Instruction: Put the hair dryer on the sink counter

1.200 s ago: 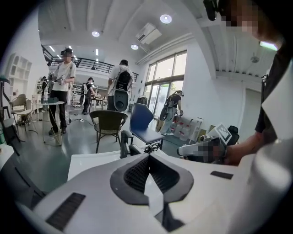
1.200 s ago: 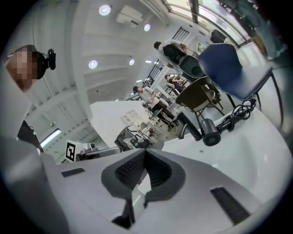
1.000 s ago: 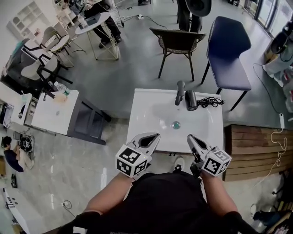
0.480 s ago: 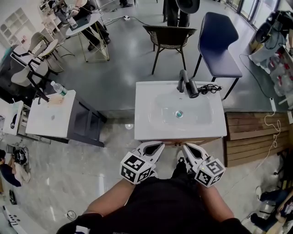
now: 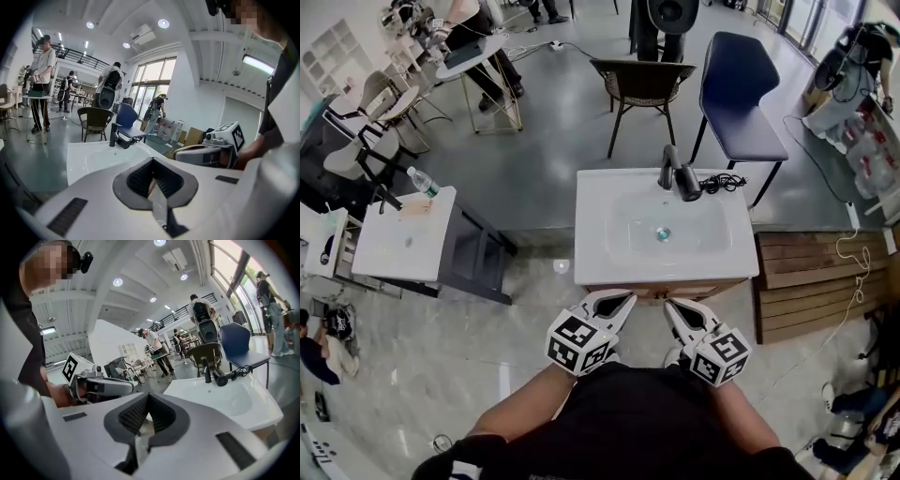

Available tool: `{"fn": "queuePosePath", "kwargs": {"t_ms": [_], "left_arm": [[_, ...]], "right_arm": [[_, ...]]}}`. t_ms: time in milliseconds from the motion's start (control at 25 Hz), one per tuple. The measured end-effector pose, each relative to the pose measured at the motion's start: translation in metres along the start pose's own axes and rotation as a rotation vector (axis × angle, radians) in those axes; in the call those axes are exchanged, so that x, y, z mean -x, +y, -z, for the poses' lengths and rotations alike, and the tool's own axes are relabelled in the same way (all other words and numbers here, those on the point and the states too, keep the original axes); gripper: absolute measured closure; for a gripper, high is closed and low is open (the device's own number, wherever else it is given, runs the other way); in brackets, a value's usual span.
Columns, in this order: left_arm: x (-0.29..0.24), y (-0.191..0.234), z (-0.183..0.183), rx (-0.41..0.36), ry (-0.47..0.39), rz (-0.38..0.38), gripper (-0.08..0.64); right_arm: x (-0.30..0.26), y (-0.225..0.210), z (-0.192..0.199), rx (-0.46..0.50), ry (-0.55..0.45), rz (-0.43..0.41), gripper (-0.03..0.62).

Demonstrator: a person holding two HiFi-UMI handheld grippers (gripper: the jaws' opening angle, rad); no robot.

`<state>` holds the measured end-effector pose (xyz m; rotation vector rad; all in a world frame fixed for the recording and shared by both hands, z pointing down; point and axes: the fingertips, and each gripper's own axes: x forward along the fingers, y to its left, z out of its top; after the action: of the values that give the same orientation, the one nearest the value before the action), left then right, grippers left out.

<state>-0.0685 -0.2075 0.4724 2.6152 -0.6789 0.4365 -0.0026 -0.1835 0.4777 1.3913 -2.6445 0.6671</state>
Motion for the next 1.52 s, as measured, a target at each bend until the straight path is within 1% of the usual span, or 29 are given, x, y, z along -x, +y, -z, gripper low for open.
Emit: {"fn": "queuePosePath", "kwargs": {"t_ms": [80,200,240,400,480,880,1520], "left_arm": [[-0.005,-0.002,0.001,-0.010,0.009,-0.022,0.560],[-0.017,-0.008,0.008,-0.064,0.044,-0.064,0.560],[-0.020,-0.010,0.008,-0.061,0.045,-0.069,0.560],[-0.033,-0.023,0.006,0.012,0.017,-0.070,0.560],[-0.036,-0.030,0.006,0.021,0.014,-0.075,0.560],[-0.048,-0.053,0.014,0.000,0.040,-0.079,0.560],[-0.051,-0.061,0.008,-0.018,0.040,-0.073,0.560]], "right_arm": [[0.002,-0.004,-0.001,0.028,0.019,-0.018,0.588],[0.010,-0.012,-0.004,0.052,0.037,-0.035,0.588],[0.014,-0.016,-0.005,0.055,0.039,-0.039,0.588],[0.026,-0.029,-0.004,0.061,0.056,-0.050,0.588],[0.032,-0.032,-0.003,0.061,0.059,-0.058,0.588],[0.051,-0.043,0.009,0.018,0.036,-0.064,0.588],[0.057,-0.045,0.010,0.023,0.025,-0.069,0.588]]}}
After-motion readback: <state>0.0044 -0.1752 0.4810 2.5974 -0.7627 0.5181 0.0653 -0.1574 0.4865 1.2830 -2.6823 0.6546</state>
